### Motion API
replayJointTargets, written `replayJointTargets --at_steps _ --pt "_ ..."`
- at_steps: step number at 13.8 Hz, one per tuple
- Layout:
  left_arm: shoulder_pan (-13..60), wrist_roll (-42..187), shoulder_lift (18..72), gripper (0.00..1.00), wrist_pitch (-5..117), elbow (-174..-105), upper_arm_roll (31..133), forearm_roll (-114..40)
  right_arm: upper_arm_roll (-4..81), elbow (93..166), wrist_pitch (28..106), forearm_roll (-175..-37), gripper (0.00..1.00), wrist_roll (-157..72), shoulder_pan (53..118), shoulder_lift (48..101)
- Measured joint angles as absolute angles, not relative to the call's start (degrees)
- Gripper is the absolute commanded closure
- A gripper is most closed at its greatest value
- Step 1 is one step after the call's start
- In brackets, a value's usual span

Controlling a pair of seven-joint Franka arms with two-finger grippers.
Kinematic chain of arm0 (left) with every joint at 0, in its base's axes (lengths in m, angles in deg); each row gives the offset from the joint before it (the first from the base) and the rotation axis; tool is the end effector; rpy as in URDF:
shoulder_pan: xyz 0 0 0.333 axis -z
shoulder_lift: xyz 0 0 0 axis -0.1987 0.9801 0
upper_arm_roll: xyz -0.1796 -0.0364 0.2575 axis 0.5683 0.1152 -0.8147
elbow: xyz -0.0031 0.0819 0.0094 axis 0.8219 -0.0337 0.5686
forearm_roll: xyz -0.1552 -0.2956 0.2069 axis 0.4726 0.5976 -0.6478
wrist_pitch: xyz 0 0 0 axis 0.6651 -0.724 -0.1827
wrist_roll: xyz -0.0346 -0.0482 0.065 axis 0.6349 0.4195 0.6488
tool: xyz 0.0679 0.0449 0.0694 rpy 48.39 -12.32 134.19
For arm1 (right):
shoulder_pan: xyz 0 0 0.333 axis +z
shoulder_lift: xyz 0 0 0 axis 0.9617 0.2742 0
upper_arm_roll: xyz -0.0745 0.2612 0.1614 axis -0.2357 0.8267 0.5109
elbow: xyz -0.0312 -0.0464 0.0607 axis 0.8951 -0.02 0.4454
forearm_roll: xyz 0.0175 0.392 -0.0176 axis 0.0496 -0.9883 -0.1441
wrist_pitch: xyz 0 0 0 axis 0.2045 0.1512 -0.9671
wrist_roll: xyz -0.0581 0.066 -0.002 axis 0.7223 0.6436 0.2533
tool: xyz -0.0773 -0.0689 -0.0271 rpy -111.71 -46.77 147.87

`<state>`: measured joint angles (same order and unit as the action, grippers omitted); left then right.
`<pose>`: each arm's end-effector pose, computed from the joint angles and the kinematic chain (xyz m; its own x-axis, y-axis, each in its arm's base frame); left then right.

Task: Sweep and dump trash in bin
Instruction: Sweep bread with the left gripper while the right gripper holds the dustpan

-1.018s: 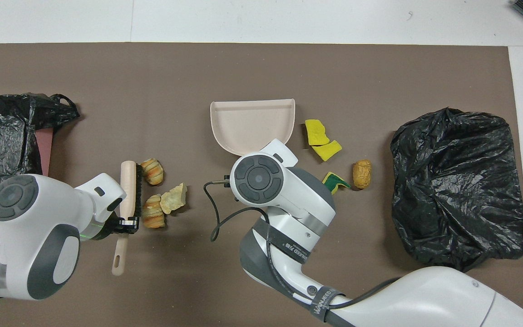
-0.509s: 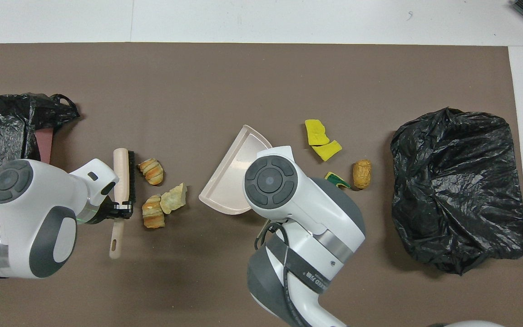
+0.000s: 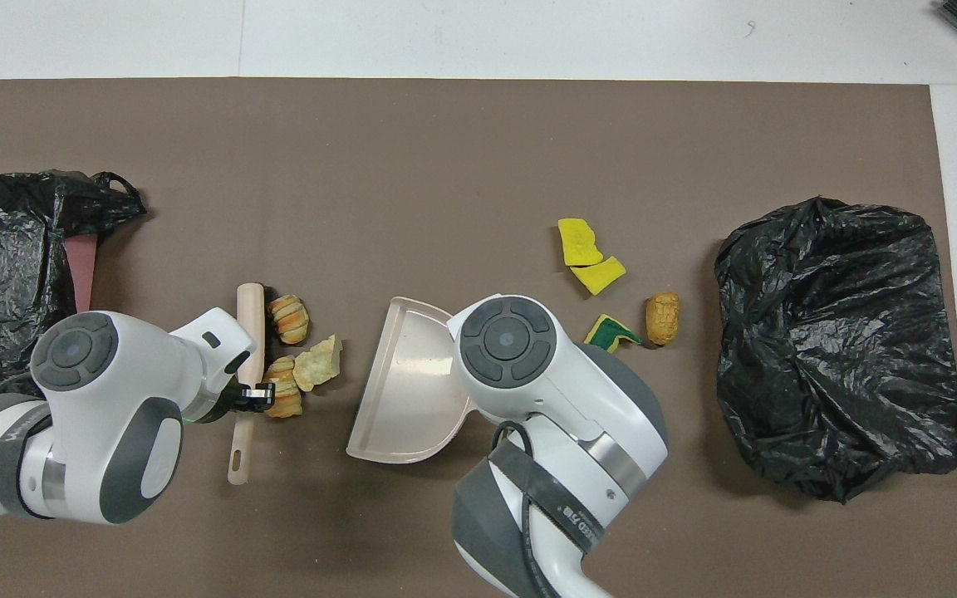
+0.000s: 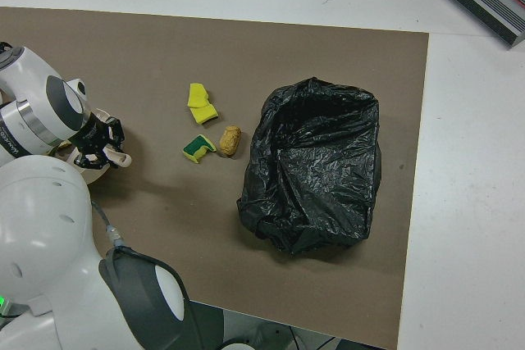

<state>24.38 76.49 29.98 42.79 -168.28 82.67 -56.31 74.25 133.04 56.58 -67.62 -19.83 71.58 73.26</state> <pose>0.4427 -0.1384 0.3382 0.9891 -0.0388 -0.1419 -0.0332 -0.9986 0.0416 0.4622 0.3553 0.3992 0.2659 0.9547 -0.1333 0.9504 -0.2828 -0.1292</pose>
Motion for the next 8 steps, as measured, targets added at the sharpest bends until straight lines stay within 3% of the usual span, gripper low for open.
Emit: replayJointTargets --at_steps 5,8 --pt "28.82 76.17 29.75 1.0 41.57 -168.4 82.86 -55.15 74.18 142.16 69.45 -67.54 1.0 -19.42 71.46 71.55" --pt "31.84 76.14 29.56 1.0 41.45 -168.41 82.99 -50.61 74.16 143.61 70.23 -67.54 1.0 -19.43 71.44 70.14"
